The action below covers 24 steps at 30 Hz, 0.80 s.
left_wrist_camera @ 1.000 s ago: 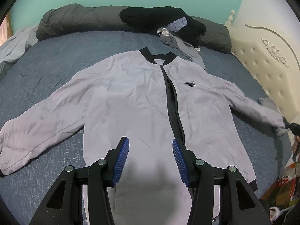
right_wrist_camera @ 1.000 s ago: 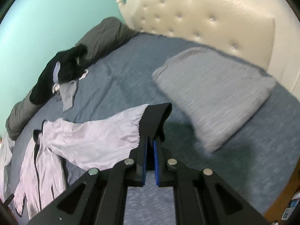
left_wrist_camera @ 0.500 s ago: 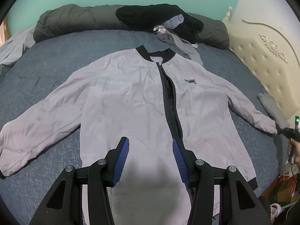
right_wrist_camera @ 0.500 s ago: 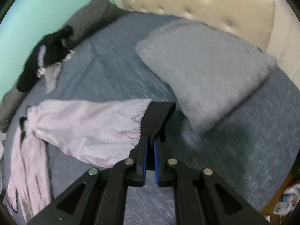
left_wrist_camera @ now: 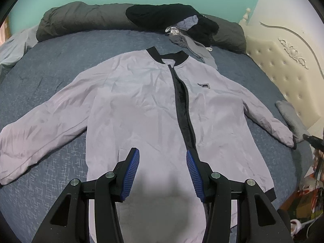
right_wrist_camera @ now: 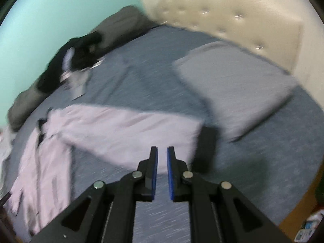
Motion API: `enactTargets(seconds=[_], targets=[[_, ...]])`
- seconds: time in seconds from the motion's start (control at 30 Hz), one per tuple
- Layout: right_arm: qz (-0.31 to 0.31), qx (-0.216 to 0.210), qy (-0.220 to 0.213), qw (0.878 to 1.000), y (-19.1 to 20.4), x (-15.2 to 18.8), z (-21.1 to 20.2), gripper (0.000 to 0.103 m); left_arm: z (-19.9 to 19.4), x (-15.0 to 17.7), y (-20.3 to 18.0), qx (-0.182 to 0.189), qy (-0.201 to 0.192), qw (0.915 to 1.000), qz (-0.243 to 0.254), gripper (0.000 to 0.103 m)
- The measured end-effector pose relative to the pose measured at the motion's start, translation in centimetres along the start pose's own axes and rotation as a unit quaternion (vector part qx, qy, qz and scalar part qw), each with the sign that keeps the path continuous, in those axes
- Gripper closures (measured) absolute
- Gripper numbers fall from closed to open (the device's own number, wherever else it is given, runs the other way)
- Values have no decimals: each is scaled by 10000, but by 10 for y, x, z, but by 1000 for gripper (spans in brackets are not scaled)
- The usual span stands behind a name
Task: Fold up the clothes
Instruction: 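Pull the black cuff outward to straighten the sleeve, then release, then grasp the black hem band and pull it straight with the right gripper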
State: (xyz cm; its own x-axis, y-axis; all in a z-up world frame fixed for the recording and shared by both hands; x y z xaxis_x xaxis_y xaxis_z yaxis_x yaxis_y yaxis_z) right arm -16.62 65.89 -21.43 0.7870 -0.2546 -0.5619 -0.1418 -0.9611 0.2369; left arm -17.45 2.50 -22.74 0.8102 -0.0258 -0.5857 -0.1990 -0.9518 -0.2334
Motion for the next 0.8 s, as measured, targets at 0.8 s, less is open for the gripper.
enactTargets(seconds=[0.8], targets=[[-1320,-1814,2526,9412,224,182,51,67,-43,37,69,-56,186,9989,-419,51]])
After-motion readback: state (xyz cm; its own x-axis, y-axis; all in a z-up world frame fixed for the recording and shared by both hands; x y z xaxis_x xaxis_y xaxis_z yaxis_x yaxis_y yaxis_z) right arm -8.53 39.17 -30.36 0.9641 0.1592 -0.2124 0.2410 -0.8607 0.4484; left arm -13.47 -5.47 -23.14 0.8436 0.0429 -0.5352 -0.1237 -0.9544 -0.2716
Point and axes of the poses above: each gripper's, at about its wrist camera, not at the fingertips, and z roughly the way its jaws point, y to its left, x to its underside, the point moved 6 cm from there along z, roughly the way its jaws point, and after that the axes turned 2 degrees about -z, right-handed, at the moved point
